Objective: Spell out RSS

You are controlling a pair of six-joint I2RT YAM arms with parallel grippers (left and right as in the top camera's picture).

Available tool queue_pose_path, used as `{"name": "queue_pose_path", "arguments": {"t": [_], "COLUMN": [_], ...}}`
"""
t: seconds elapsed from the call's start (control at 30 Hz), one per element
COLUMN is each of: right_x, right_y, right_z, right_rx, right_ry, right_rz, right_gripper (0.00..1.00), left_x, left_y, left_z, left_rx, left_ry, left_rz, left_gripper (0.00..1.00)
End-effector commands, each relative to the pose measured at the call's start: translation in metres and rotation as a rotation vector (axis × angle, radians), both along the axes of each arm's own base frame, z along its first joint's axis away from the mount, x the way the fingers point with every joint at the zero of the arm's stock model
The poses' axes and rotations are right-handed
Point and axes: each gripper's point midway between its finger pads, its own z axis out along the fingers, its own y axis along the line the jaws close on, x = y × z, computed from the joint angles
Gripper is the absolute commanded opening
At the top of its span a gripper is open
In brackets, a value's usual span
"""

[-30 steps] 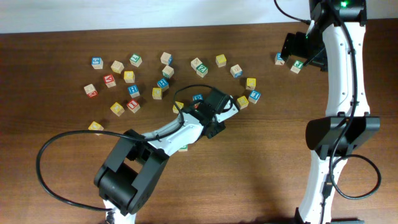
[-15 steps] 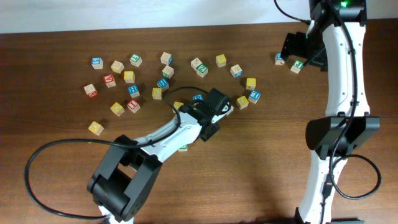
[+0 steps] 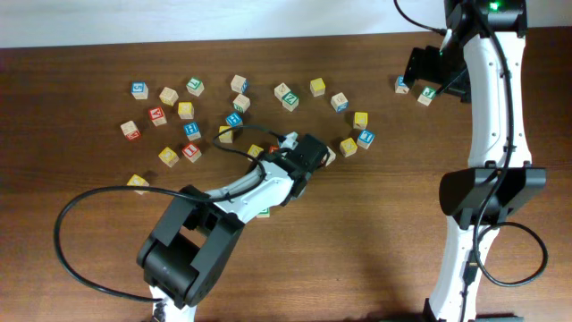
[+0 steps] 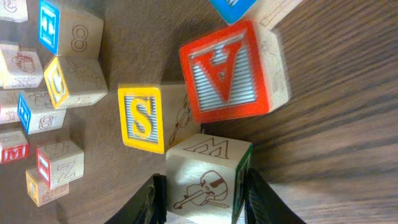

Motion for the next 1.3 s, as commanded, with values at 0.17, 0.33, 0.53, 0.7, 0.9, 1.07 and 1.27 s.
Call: {"name": "queue_pose_path", "arguments": {"t": [0.17,0.33,0.53,0.7,0.9,1.07,1.27], "right_x": [-0.002,-0.002,-0.002,-0.002,-0.002,-0.002,-0.002], "right_y": [-0.003,-0.003,-0.003,-0.003,-0.003,-0.003,-0.003], "right_z": [0.005,0.005,0.005,0.005,0.005,0.005,0.005], "right_rx": [-0.010,-0.010,-0.010,-0.010,-0.010,-0.010,-0.010], "right_ry": [-0.009,-0.009,-0.009,-0.009,-0.009,-0.009,-0.009], "right_rz": [0.001,0.001,0.000,0.001,0.001,0.000,0.001], "right_gripper": [0.98,0.98,0.98,0.98,0.98,0.98,0.98], "left_x": [-0.015,-0.005,-0.007,-0.018,-0.041,-0.029,0.021], "left_y": [0.006,0.031,0.086,0.149,0.137,0.126,0.119], "left_z": [-0.021,0.007,0.004,0.004,0.002,0.012,0.093], "left_rx": [-0.036,0.181,0.237,0.228,0.244,0.203,-0.378], "left_ry": [0.067,-0.071,0.013,0.029,0.110,0.078,0.019], "left_rz": [0.062,0.070,0.187,0.454,0.434,0.436,0.576], "left_gripper": [0.25,0.27,0.25,0.28,0.34,0.33,0.66]}}
